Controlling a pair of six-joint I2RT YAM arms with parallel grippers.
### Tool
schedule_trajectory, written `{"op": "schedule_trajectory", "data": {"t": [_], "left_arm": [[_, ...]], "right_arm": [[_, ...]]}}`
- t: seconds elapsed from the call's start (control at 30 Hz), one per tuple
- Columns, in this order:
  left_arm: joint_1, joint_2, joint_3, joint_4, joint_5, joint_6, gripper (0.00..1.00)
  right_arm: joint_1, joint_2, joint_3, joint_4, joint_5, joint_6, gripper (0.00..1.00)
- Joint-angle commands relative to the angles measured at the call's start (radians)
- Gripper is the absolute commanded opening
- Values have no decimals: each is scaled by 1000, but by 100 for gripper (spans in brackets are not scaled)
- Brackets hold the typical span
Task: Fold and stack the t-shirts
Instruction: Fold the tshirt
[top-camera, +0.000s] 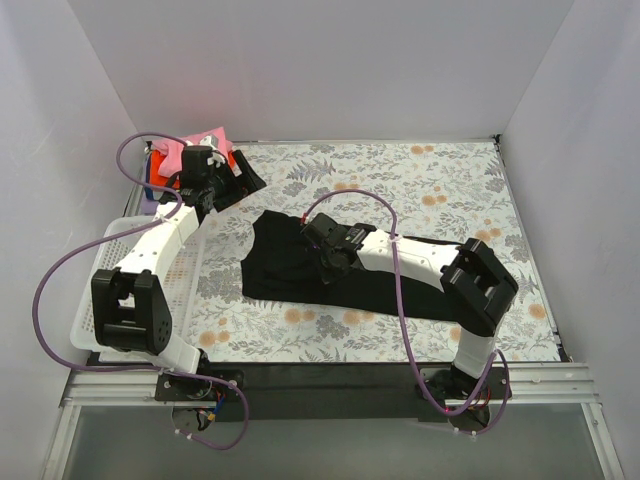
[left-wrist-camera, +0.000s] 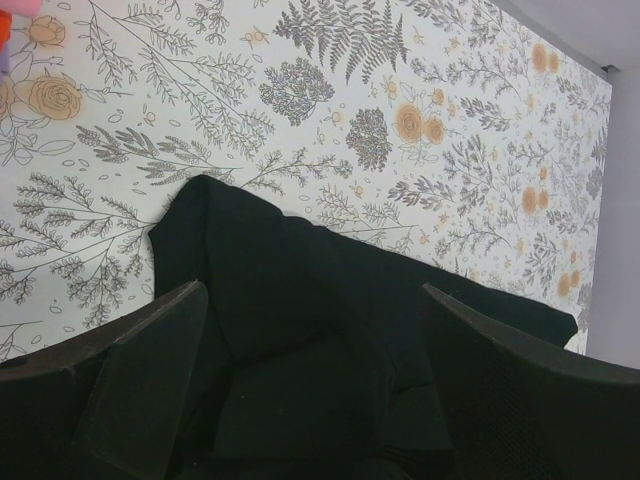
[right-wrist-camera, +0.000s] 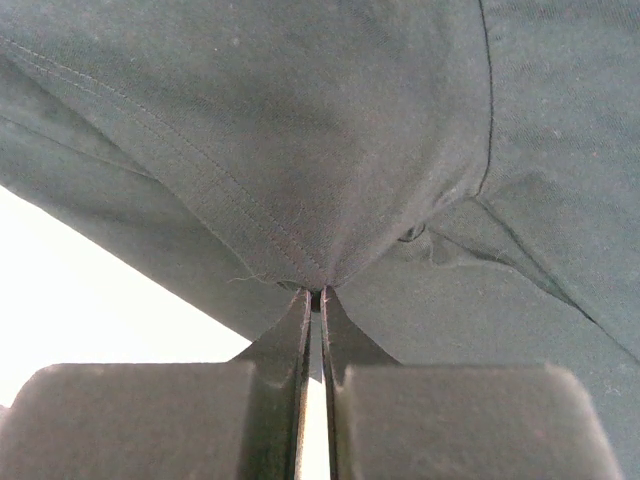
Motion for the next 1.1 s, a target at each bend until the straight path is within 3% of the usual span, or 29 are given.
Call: {"op": "schedule_trajectory", "data": {"t": [0.0, 0.17, 0.2, 0.27, 0.3, 0.4, 0.7, 1.07], "left_arm": [[8, 3, 14, -12, 13, 18, 85], [8, 10, 17, -20, 4, 20, 85], [8, 15, 16, -21, 1, 20, 84], [4, 15, 19, -27, -18, 23, 84], [1, 15, 17, -29, -28, 27, 84], [-22, 13, 17, -32, -65, 30, 84], [-186, 33, -3, -44, -90, -20, 84], [-272, 4, -312, 132, -13, -272, 84]], "right_arm": [[6, -19, -4, -23, -2, 8, 1], [6, -1, -5, -32, -8, 5, 3], [6, 2, -2, -33, -15, 3, 17], [8, 6, -1, -36, -25, -1, 36], [8, 6, 1, -36, -28, -5, 54], [8, -8, 8, -36, -23, -18, 69], [-60, -137, -48, -32, 43, -37, 78], [-403, -352, -389, 112, 6, -135, 82]]}}
